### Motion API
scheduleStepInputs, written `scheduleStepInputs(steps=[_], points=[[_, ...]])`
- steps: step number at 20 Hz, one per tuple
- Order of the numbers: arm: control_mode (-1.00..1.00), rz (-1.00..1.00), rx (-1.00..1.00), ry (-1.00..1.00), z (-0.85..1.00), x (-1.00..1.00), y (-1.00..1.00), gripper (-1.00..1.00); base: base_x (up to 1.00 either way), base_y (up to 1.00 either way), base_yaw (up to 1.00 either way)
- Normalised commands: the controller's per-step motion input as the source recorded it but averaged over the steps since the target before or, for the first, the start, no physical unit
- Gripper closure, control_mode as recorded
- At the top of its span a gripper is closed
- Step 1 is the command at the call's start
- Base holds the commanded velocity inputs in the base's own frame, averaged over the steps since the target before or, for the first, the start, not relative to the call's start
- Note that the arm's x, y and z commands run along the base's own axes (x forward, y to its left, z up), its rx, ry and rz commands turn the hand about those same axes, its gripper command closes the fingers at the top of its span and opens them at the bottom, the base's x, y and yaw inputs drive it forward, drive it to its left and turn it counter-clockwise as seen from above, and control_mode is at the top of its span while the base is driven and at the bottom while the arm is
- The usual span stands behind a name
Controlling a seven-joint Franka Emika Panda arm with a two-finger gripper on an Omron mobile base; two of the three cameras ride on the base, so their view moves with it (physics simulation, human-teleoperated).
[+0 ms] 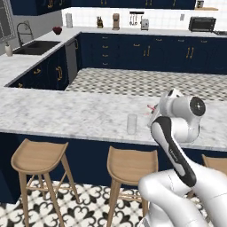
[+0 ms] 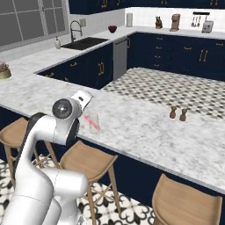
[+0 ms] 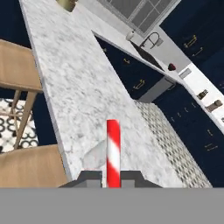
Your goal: Take a straw from the drawer in front and place it inside the glass cup on the dining counter.
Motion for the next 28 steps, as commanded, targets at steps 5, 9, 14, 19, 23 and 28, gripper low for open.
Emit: scheduleStepInputs(steps=[5,9,14,19,23,28], points=[[-1.00,0.08,0.20,0.17,0.76,0.04,-0.02,1.00,0.00,0.00,0.00],[-1.00,0.12,0.19,0.11,0.33,0.01,0.00,1.00,0.00,0.00,0.00],[-1.00,0.20,0.34,0.06,0.00,0.14,0.00,1.00,0.00,0.00,0.00],[-1.00,0.29,0.36,0.18,0.00,0.29,0.00,1.00,0.00,0.00,0.00],[-1.00,0.37,0.33,0.05,0.00,0.45,-0.11,1.00,0.00,0.00,0.00],[-1.00,0.33,0.20,-0.25,-0.04,0.39,-0.28,1.00,0.00,0.00,0.00]])
